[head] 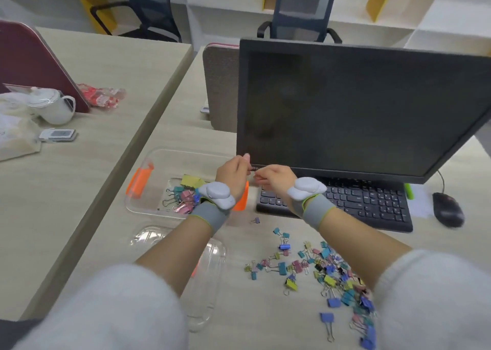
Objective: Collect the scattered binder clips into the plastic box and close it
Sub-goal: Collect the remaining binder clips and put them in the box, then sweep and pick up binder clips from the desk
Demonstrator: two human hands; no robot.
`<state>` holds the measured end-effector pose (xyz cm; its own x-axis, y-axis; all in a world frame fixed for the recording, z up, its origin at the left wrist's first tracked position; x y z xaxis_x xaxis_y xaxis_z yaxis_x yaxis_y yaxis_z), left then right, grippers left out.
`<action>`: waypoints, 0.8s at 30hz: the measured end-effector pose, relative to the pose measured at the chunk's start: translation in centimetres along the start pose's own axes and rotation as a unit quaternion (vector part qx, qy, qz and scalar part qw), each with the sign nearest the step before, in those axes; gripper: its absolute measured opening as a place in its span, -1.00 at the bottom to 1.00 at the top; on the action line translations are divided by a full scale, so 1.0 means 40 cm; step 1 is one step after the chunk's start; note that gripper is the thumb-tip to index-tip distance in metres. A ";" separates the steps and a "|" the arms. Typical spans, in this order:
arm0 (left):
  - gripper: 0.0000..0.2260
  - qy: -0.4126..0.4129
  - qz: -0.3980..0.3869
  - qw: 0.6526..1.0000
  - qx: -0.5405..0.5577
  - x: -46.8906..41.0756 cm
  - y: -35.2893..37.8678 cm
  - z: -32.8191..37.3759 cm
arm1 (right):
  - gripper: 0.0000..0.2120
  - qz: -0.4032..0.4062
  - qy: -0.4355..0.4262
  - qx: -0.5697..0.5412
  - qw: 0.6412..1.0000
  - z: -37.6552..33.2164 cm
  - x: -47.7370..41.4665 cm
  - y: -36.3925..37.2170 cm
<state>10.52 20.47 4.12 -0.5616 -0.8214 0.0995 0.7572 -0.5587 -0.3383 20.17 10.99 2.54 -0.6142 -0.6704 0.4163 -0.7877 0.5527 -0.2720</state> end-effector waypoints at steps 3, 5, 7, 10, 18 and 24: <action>-0.66 0.029 -0.058 0.997 -0.036 0.034 0.106 0.042 | -0.78 0.049 0.009 -0.013 0.999 0.063 0.023 -0.121; -0.65 0.050 -0.106 0.991 -0.062 0.062 0.183 0.062 | -0.77 0.076 0.019 -0.015 0.997 0.125 0.043 -0.202; -0.65 0.065 -0.143 0.985 -0.076 0.092 0.246 0.073 | -0.77 0.093 0.038 -0.014 0.995 0.197 0.069 -0.272; -0.62 0.081 -0.196 0.972 -0.097 0.139 0.348 0.070 | -0.79 0.132 0.079 0.033 0.988 0.317 0.120 -0.378; -0.72 0.090 -0.309 0.922 -0.215 0.258 0.586 0.002 | -0.68 0.263 0.105 0.258 0.924 0.529 0.278 -0.646; -0.71 0.128 -0.309 0.889 -0.313 0.302 0.659 -0.067 | -0.54 0.203 0.167 0.309 0.914 0.709 0.375 -0.727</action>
<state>22.82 -3.89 -6.11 -0.9237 -0.2831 0.2581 -0.0107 -0.6546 -0.7559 32.52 -29.17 -7.93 -0.8939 -0.2264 0.3869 -0.4391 0.2681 -0.8575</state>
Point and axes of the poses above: each hand's wrist, its own x-axis away from the middle knuckle, its own y-axis out of the palm, z = x × y, the point moved 9 cm from there along -x, towards the middle knuckle
